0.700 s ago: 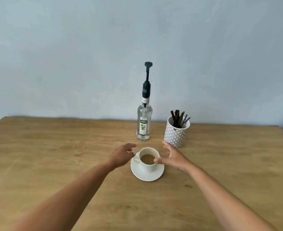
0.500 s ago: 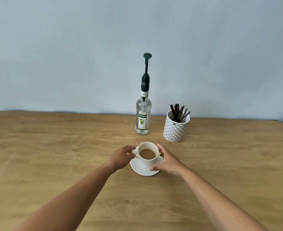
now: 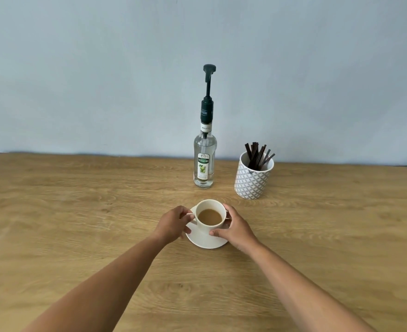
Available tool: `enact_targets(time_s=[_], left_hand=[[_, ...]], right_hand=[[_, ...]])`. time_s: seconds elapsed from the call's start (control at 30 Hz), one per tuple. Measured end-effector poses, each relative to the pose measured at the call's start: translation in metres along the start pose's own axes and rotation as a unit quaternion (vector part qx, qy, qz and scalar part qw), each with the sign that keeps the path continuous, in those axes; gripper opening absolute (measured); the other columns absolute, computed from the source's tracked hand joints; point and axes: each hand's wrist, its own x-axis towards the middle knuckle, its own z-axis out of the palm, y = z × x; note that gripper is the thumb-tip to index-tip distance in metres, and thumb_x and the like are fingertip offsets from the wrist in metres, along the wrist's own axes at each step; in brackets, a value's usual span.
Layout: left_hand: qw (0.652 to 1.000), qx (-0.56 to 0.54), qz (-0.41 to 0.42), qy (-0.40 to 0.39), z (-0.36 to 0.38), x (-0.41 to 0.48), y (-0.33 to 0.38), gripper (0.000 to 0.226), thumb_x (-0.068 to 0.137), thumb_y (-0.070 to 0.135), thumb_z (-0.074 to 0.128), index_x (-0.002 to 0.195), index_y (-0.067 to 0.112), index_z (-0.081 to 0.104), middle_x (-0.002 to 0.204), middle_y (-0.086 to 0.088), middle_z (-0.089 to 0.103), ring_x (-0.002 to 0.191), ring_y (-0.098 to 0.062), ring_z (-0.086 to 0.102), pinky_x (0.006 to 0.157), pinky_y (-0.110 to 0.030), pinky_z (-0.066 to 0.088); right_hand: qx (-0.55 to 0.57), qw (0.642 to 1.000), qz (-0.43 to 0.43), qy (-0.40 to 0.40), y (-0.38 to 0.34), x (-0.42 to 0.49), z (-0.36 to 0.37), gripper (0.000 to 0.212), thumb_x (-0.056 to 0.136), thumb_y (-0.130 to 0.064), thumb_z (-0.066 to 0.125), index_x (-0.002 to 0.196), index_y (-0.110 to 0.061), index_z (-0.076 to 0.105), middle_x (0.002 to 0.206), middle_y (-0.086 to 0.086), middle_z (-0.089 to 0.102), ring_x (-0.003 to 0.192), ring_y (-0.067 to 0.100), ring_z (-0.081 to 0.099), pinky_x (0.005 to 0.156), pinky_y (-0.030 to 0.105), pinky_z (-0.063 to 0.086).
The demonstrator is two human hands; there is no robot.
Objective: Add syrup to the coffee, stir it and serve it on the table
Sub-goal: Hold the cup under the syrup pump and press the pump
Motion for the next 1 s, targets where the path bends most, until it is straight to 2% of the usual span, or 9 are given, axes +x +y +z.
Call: enact_targets(time_s=[0.1, 0.2, 0.33, 0.5, 0.6, 0.77, 0.83, 0.9, 1.0], left_hand=[[1.000, 0.020, -0.003, -0.013, -0.002, -0.002, 0.002, 0.012, 0.098, 0.028, 0.056, 0.101, 0.018, 0.062, 0.099, -0.005, 0.073, 0.068, -0.013, 0.072, 0.045, -0.025, 0.051], [0.999, -0.003, 0.000, -0.033, -0.004, -0.004, 0.003, 0.015, 0.101, 0.025, 0.052, 0.105, 0.013, 0.060, 0.104, -0.008, 0.071, 0.079, -0.016, 0.072, 0.053, -0.029, 0.056], [0.990, -0.129, -0.004, -0.063, -0.015, -0.008, 0.014, 0.013, 0.103, 0.024, 0.049, 0.100, 0.013, 0.056, 0.107, -0.007, 0.069, 0.089, -0.021, 0.071, 0.068, -0.036, 0.061], [0.952, -0.287, 0.005, -0.104, -0.046, -0.007, 0.046, 0.037, 0.099, 0.032, 0.057, 0.118, 0.000, 0.055, 0.116, -0.018, 0.064, 0.107, -0.046, 0.068, 0.084, -0.050, 0.061], [0.933, -0.342, 0.020, -0.112, -0.064, -0.004, 0.075, 0.041, 0.096, 0.032, 0.060, 0.121, -0.001, 0.056, 0.116, -0.018, 0.060, 0.104, -0.049, 0.069, 0.081, -0.046, 0.063], [0.921, -0.372, 0.057, -0.101, -0.092, 0.001, 0.122, 0.034, 0.084, 0.038, 0.069, 0.097, 0.008, 0.059, 0.107, -0.017, 0.062, 0.086, -0.040, 0.072, 0.072, -0.040, 0.064], [0.918, -0.378, 0.069, -0.095, -0.102, 0.005, 0.137, 0.034, 0.089, 0.036, 0.068, 0.102, 0.006, 0.060, 0.105, -0.018, 0.061, 0.084, -0.040, 0.072, 0.070, -0.039, 0.064], [0.916, -0.386, 0.073, -0.084, -0.109, 0.008, 0.150, 0.033, 0.092, 0.033, 0.066, 0.109, 0.005, 0.062, 0.105, -0.018, 0.059, 0.088, -0.038, 0.069, 0.068, -0.038, 0.063], [0.909, -0.406, 0.072, -0.064, -0.117, 0.014, 0.163, 0.031, 0.091, 0.032, 0.068, 0.107, 0.005, 0.064, 0.104, -0.018, 0.060, 0.100, -0.038, 0.064, 0.067, -0.038, 0.062]], right_hand=[[0.009, 1.000, -0.005, -0.005, -0.004, 0.000, -0.001, 0.093, 0.057, -0.024, 0.092, 0.136, -0.033, 0.044, 0.122, -0.008, 0.064, 0.104, 0.008, 0.064, 0.097, 0.036, 0.051], [0.013, 1.000, -0.011, -0.014, -0.011, 0.000, -0.003, 0.096, 0.058, -0.020, 0.092, 0.139, -0.029, 0.042, 0.127, -0.004, 0.062, 0.110, 0.012, 0.062, 0.101, 0.038, 0.049], [0.010, 0.999, -0.044, -0.021, -0.032, 0.007, -0.015, 0.090, 0.055, -0.022, 0.092, 0.134, -0.030, 0.049, 0.122, -0.006, 0.064, 0.112, 0.013, 0.061, 0.101, 0.042, 0.048], [0.022, 0.995, -0.089, -0.042, -0.081, 0.022, -0.041, 0.080, 0.051, -0.028, 0.092, 0.119, -0.045, 0.054, 0.115, -0.010, 0.069, 0.106, 0.007, 0.065, 0.099, 0.042, 0.052], [0.027, 0.992, -0.114, -0.045, -0.116, 0.031, -0.057, 0.080, 0.053, -0.026, 0.092, 0.122, -0.039, 0.053, 0.117, -0.006, 0.069, 0.109, 0.009, 0.065, 0.100, 0.044, 0.051], [0.000, 0.989, -0.141, -0.044, -0.172, 0.045, -0.086, 0.085, 0.061, -0.025, 0.092, 0.135, -0.024, 0.050, 0.119, -0.003, 0.068, 0.113, 0.011, 0.062, 0.101, 0.039, 0.049], [-0.002, 0.987, -0.151, -0.054, -0.188, 0.049, -0.097, 0.081, 0.063, -0.022, 0.091, 0.134, -0.024, 0.051, 0.117, -0.002, 0.069, 0.109, 0.012, 0.065, 0.096, 0.037, 0.052], [-0.007, 0.985, -0.154, -0.077, -0.203, 0.053, -0.110, 0.076, 0.065, -0.023, 0.090, 0.132, -0.027, 0.054, 0.115, -0.003, 0.070, 0.105, 0.013, 0.067, 0.084, 0.030, 0.054], [-0.036, 0.985, -0.156, -0.067, -0.227, 0.060, -0.134, 0.064, 0.068, -0.041, 0.085, 0.125, -0.029, 0.059, 0.113, -0.006, 0.071, 0.099, 0.010, 0.069, 0.074, 0.026, 0.052]])
